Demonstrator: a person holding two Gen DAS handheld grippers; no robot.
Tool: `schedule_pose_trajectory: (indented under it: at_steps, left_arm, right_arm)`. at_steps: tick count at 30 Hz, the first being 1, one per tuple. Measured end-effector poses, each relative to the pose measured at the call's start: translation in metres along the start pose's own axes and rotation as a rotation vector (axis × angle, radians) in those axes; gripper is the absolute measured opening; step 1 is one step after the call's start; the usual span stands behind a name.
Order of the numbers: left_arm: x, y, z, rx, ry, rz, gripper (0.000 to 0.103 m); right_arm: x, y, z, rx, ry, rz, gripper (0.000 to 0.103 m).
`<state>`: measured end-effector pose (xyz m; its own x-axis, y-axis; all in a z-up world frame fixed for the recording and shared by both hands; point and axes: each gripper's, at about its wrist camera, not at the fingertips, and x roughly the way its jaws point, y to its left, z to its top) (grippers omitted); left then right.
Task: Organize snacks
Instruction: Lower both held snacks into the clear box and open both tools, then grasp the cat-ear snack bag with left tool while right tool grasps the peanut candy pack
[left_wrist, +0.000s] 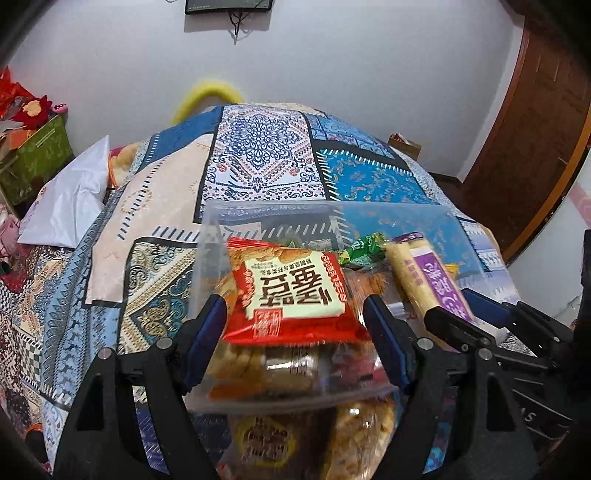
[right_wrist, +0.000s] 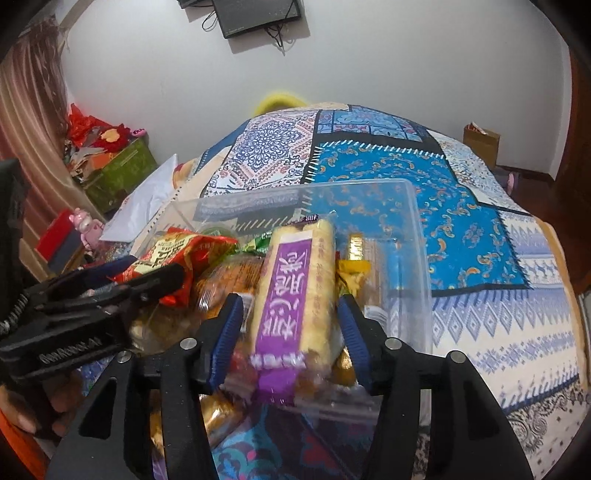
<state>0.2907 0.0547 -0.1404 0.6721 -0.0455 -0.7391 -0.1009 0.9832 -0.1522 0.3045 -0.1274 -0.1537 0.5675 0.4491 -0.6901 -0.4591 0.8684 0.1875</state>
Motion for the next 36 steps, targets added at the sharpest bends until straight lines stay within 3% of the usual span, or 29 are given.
schedule_pose_trajectory:
  at_steps: [6,13,25,30,36]
  left_arm:
    - [-0.034,0.005,-0.008,0.016,-0.033,0.01,0.076]
    - [-0.047,0.013,-0.03,0.032,-0.007,0.033,0.077]
    - [-0.01,0.026,-0.078,-0.02,0.126,0.033,0.077]
    - [0.009,0.031,-0.092,-0.074,0.177,-0.019,0.077]
    - [0.006,0.032,-0.102,-0.05,0.153,-0.051,0.057]
  right_arm:
    - [-0.023,0.006,-0.002,-0.007,-0.03,0.015,0.052]
    - [-0.043,0.021,-0.011,-0.04,-0.051,0.021,0.056]
    - [-0.043,0.037,-0.04,-0.069,-0.004,0.041,0.057]
    - [-0.032,0.042,-0.049,-0.072,0.032,0.037,0.057]
    - [-0.015,0.049,-0.054,-0.063,0.082,0.04,0.057]
